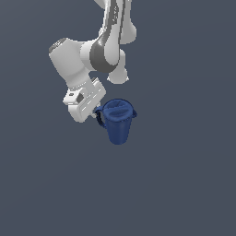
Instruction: Pick up the object and move it to a goal position.
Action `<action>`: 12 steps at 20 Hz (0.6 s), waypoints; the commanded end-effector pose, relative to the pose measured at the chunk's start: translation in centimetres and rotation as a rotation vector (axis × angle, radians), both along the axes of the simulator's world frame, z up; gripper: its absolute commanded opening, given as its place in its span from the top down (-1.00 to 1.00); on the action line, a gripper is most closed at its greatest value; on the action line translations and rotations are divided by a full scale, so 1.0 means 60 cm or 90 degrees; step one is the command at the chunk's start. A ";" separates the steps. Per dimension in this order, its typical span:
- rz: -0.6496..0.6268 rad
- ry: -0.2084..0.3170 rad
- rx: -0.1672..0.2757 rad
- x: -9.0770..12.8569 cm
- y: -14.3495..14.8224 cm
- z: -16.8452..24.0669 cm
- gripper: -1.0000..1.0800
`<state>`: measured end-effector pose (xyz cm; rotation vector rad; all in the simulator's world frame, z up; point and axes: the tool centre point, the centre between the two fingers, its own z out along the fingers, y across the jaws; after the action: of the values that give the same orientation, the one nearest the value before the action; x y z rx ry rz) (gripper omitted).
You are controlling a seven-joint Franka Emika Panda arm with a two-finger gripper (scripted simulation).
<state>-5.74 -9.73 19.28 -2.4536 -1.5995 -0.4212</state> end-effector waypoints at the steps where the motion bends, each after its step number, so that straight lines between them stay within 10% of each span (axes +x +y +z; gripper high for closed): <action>1: 0.000 0.001 0.000 0.000 0.001 -0.001 1.00; 12: 0.001 -0.001 0.001 0.019 -0.006 0.036 1.00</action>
<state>-4.97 -9.98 20.70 -2.4512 -1.5993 -0.4186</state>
